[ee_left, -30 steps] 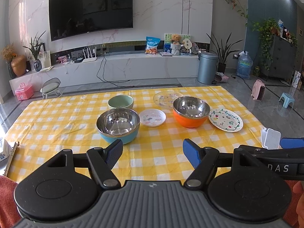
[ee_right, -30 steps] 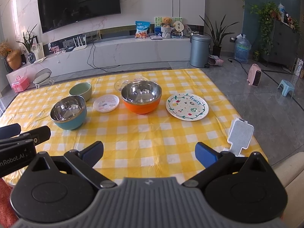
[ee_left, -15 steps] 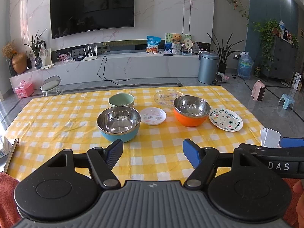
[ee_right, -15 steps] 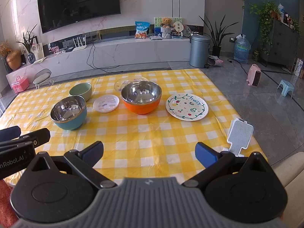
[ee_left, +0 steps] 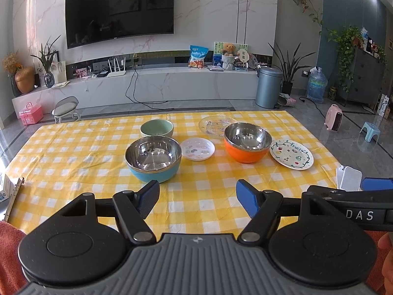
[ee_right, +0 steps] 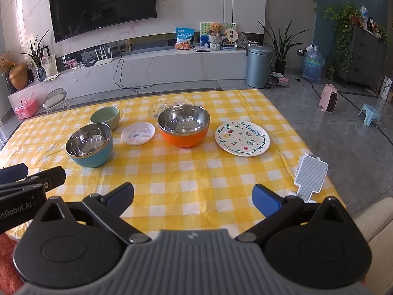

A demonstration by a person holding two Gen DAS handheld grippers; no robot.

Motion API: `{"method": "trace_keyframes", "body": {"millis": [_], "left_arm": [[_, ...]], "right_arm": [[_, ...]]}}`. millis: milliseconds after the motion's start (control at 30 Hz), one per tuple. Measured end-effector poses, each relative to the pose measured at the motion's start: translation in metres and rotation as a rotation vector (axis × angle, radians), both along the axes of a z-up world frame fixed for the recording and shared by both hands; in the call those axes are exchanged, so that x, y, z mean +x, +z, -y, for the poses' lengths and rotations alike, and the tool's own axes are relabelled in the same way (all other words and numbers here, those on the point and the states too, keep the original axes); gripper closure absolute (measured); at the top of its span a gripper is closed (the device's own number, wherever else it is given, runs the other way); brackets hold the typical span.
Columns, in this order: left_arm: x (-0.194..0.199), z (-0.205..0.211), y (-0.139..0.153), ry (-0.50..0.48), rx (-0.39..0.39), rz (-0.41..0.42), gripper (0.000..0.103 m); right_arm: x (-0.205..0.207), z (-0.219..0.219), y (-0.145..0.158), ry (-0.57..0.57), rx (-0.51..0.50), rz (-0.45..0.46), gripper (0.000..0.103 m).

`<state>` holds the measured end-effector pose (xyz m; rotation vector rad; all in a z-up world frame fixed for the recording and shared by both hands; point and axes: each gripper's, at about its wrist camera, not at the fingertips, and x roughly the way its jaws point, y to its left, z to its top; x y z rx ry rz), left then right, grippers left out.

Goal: Organize plates and bowls

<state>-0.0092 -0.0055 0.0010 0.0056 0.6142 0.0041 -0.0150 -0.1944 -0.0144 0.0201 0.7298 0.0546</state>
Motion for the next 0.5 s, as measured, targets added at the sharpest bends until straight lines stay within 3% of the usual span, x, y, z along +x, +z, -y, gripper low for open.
{"method": "trace_keyframes", "body": {"millis": [500], "left_arm": [[-0.0013, 0.0002, 0.0002, 0.001, -0.005, 0.000, 0.019]], "right_arm": [[-0.0017, -0.0049, 0.0008, 0.005, -0.010, 0.005, 0.003]]}}
